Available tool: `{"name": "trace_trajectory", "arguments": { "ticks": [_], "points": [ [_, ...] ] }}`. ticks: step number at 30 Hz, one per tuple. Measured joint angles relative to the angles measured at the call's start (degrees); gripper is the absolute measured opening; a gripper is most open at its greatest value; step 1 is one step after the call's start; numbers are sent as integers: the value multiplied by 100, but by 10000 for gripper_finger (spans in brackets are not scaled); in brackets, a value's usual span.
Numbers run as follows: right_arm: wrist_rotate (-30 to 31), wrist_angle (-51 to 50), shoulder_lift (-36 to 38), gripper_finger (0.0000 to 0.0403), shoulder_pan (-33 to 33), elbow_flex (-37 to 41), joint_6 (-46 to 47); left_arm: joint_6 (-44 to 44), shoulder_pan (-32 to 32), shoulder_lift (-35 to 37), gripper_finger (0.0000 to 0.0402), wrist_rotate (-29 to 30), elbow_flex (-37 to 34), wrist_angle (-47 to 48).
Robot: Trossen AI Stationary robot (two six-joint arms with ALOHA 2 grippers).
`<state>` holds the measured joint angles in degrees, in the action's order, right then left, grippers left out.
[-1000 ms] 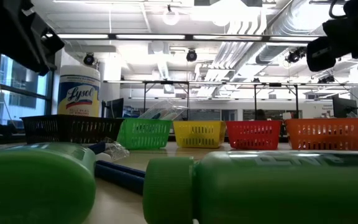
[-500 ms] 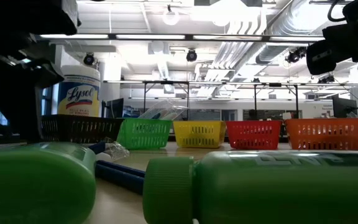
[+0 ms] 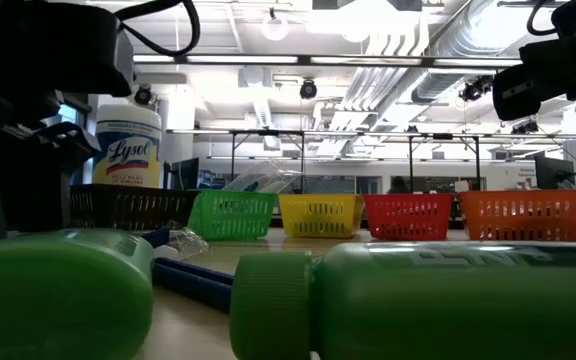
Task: Pick & Place Travel size toiletries
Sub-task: Put the blue toothbrush into the green bin
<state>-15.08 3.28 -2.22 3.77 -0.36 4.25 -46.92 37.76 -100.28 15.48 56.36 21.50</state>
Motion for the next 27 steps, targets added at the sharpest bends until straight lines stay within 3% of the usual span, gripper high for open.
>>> {"name": "trace_trajectory", "arguments": {
  "ticks": [9,14,20,27],
  "points": [
    [-4,-4,0,7,0,2,0,162,-39,-82,246,19,3,-9],
    [-4,-4,0,7,0,4,-66,426,-26,-213,222,6,19,-10],
    [-4,-4,0,7,-2,4,-103,508,-30,-264,154,-22,22,-54],
    [-4,-4,0,7,0,4,-104,578,-30,-274,40,-113,11,-92]
  ]
}}
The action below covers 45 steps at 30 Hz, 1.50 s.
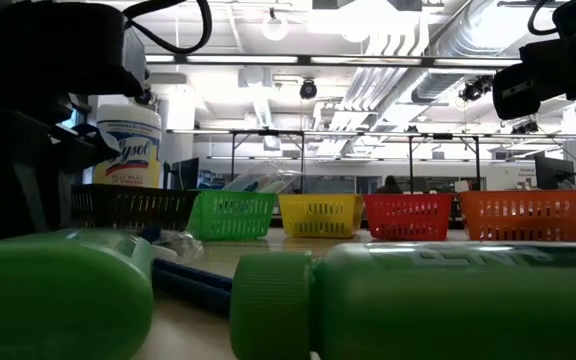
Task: Pick & Place Travel size toiletries
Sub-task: Put the blue toothbrush into the green bin
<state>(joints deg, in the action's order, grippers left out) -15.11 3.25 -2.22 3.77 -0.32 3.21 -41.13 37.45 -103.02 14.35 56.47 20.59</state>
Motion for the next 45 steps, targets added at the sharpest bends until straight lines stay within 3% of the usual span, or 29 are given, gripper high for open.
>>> {"name": "trace_trajectory", "arguments": {
  "ticks": [3,8,13,19,24,27,33,39,45],
  "points": [
    [-1,-1,0,7,0,0,1,60,2,30,14,-6,-7,6],
    [-2,-2,0,7,0,0,2,87,4,168,34,-32,-23,100],
    [-7,-4,0,7,0,0,2,427,20,450,12,-37,-44,150],
    [-91,-23,0,7,-2,0,0,1323,372,1368,17,1035,-43,177],
    [-181,-24,0,7,0,0,-1,1655,699,2362,14,2251,-28,777],
    [-183,-23,0,7,-2,0,-70,2265,830,2898,14,2547,-96,889],
    [-319,-2,0,6,-2,0,-180,4073,706,3797,13,1987,-703,330],
    [-319,45,2,6,-1,0,-193,5380,-364,4659,13,700,-1262,-711],
    [-467,78,2,6,0,0,-173,5946,-1413,5633,12,-429,-1749,-1189]
  ]
}}
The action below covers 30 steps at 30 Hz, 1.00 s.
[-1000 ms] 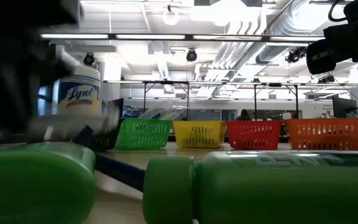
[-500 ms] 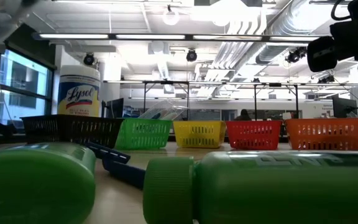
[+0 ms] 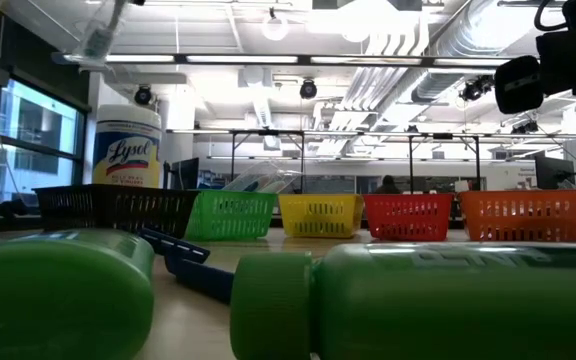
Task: Pick & Place Travel size toiletries
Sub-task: Put the blue toothbrush into the green bin
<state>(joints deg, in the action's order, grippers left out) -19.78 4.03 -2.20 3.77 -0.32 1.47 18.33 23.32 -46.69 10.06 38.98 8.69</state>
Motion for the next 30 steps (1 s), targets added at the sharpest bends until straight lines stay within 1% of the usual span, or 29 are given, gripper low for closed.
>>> {"name": "trace_trajectory", "arguments": {
  "ticks": [2,4,7,10,16,22,30],
  "points": [
    [-38,-13,0,6,-2,0,-11,200,-99,362,12,-353,-284,-324],
    [-54,-17,0,6,-1,0,-13,240,-93,789,12,-434,-622,-476],
    [-113,-21,0,7,-1,0,-18,176,-81,1318,12,-365,-1067,-895],
    [-123,-19,0,6,-2,0,-19,-51,-82,1844,12,-322,-1436,-1040],
    [-125,-11,0,7,-1,0,24,-81,-82,2591,14,-314,-1964,-1244],
    [-123,-10,0,7,-2,0,31,-81,-82,2951,15,-305,-2312,-1216],
    [41,-24,0,7,-2,-1,26,-61,-82,3013,16,-288,-2458,-1285]
  ]
}}
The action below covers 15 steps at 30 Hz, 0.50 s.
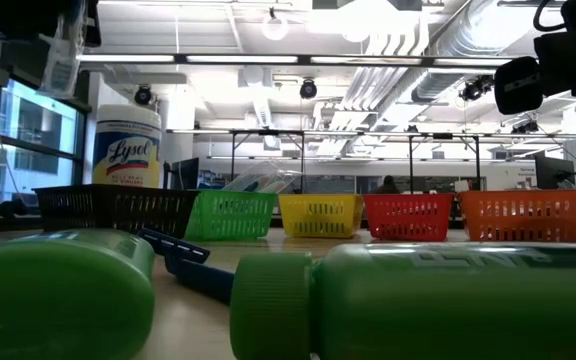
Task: Pick & Place Travel size toiletries
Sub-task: Put the blue toothbrush into the green bin
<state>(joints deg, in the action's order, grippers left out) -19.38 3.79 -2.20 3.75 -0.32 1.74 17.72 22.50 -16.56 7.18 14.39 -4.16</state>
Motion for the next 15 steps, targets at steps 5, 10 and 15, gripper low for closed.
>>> {"name": "trace_trajectory", "arguments": {
  "ticks": [5,10,15],
  "points": [
    [-4,-4,0,7,2,-2,0,-19,0,0,16,0,0,-44],
    [-4,-7,0,7,0,-2,9,-20,0,-2,16,0,0,-42],
    [-4,-9,0,7,0,-2,10,-41,0,-2,17,-2,0,-33]
  ]
}}
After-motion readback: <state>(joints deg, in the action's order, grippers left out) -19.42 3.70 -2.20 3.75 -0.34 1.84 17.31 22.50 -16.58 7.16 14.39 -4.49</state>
